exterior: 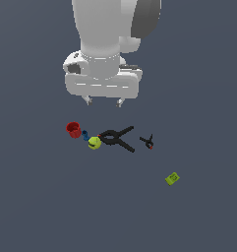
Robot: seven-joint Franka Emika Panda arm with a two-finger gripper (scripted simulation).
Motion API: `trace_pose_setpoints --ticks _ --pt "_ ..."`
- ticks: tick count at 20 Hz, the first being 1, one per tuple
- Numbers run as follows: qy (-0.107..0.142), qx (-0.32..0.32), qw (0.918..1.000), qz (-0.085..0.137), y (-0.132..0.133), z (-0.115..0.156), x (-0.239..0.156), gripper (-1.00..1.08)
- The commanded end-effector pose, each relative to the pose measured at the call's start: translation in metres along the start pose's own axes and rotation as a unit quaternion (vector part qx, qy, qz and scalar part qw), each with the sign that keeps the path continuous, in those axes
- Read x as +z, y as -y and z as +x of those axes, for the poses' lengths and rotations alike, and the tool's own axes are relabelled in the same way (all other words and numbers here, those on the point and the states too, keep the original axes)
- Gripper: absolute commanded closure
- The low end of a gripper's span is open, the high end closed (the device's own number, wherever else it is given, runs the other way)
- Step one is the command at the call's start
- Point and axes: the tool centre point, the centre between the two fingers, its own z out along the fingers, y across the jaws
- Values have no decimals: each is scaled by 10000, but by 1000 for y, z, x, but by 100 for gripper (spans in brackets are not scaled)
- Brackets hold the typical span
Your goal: Pick up a designated object from a clutter of objects.
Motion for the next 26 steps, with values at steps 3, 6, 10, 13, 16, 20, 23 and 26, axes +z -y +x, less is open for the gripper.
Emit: trace_pose_setpoints --ticks 3,6,10,13,16,20,23,26 --pt "1 -11 10000 -3 1 0 0 -92" --pt "3 22 10000 10 -3 0 4 -92" --pt "4 112 9999 48 -13 1 18 -92" --pt "5 218 9997 89 -25 1 33 -92" --pt "4 360 9993 136 -40 0 53 -92" --pt "-2 613 9979 200 -67 -5 86 -92" --pt "-9 854 9961 240 -91 -12 116 -92" --pt "-18 1110 9935 262 -116 -24 146 -92"
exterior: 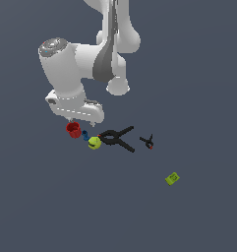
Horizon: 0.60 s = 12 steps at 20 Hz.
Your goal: Pick up a designated object from a clutter of objects.
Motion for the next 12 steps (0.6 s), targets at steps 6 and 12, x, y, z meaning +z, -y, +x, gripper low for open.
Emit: trace_pose_setpoints --ticks 6,12 --pt "-35 596 9982 -2 -64 -23 61 -92" --pt "-49 902 9959 -45 -95 -41 89 -92"
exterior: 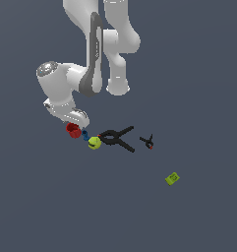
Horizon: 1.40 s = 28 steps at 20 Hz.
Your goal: Pick up a designated object from a clutter of objects.
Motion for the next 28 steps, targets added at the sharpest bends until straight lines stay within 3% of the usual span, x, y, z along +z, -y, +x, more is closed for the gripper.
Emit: trace_pose_setpoints --ticks 1,7,28 --pt "-12 102 9999 -19 -11 -5 9 -92" --pt "-18 213 9998 -43 -24 -11 19 -92" --pt "-16 219 9997 -45 -24 -12 67 -92"
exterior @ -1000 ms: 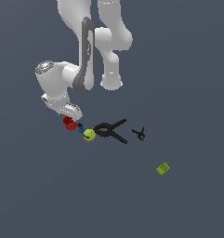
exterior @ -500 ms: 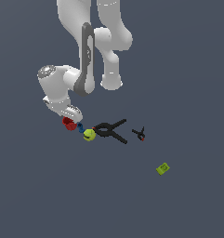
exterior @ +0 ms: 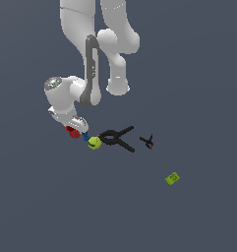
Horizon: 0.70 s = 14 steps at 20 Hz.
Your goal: Pick up a designated object from a clutter of objects.
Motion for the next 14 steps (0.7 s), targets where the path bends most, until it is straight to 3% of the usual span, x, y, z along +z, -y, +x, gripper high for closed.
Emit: trace_pose_setpoints --ticks 1,14 --pt "5 -3 10000 0 0 0 2 108" --pt "-11 2 10000 5 1 -1 -2 108"
